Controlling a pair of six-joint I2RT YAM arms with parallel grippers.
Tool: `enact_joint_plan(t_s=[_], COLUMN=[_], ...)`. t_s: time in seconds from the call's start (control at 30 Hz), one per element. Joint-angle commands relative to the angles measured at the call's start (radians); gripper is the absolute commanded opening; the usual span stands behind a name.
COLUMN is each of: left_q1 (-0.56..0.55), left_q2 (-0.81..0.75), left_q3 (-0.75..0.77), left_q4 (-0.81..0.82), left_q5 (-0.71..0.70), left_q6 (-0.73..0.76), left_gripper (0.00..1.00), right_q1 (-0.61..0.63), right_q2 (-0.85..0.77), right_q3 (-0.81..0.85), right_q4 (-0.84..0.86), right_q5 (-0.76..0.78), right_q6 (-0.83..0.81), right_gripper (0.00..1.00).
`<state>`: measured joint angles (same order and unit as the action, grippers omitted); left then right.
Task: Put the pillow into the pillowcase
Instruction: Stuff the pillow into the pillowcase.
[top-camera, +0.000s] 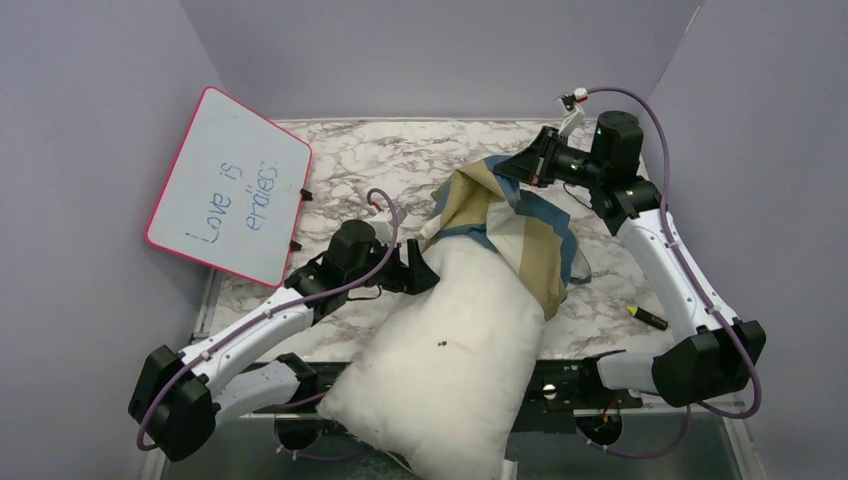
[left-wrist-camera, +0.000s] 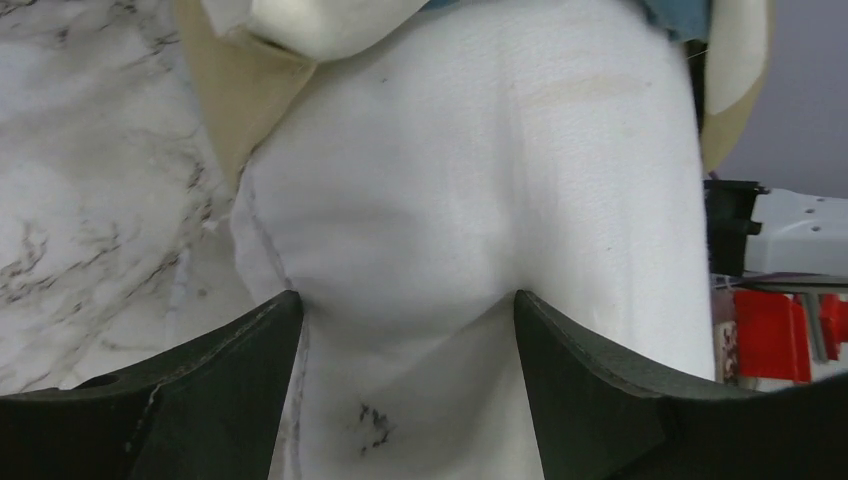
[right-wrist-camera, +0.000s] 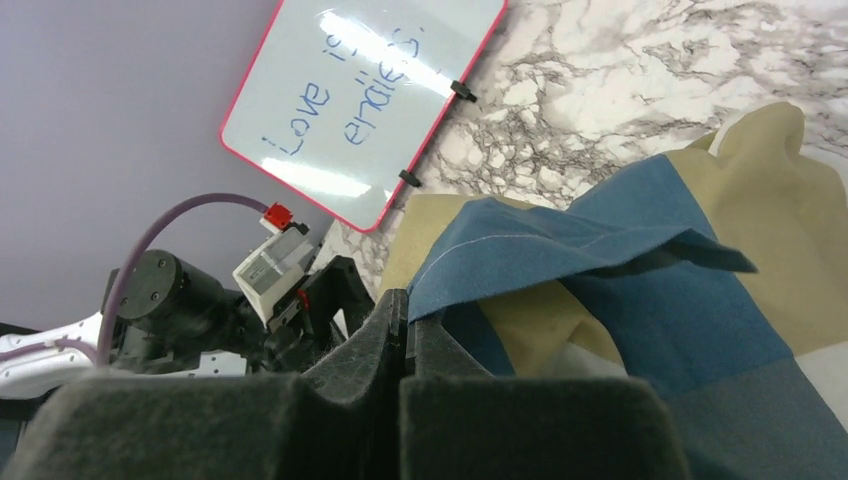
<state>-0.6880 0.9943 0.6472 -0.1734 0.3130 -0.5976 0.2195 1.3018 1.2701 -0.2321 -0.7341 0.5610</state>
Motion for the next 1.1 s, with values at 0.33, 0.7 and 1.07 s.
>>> enact_joint_plan(t_s=[0.33,0.7,1.07], left_q1=[0.066,0.225,0.309], left_q2=[0.347,0.849,0.915], left_q3=[0.224,0.763,0.862], left_q4=[0.39,0.452,0.359], left_q5=[-0.126,-0.26,-0.161], left_q6=[-0.114,-0.146,-0.068], left_gripper=[0.0,0.0,0.38], right_q1=[0.009,0.059,0.24], right_q2=[0.106,0.154,0.248], right_q3=[0.136,0.194,0.001], right_q4=[0.168,0.162,0.737], right_q5=[-0.102,-0.231,-0.029], right_q6=[-0.13,-0.128,0.429], right_gripper=[0.0,0.0,0.26])
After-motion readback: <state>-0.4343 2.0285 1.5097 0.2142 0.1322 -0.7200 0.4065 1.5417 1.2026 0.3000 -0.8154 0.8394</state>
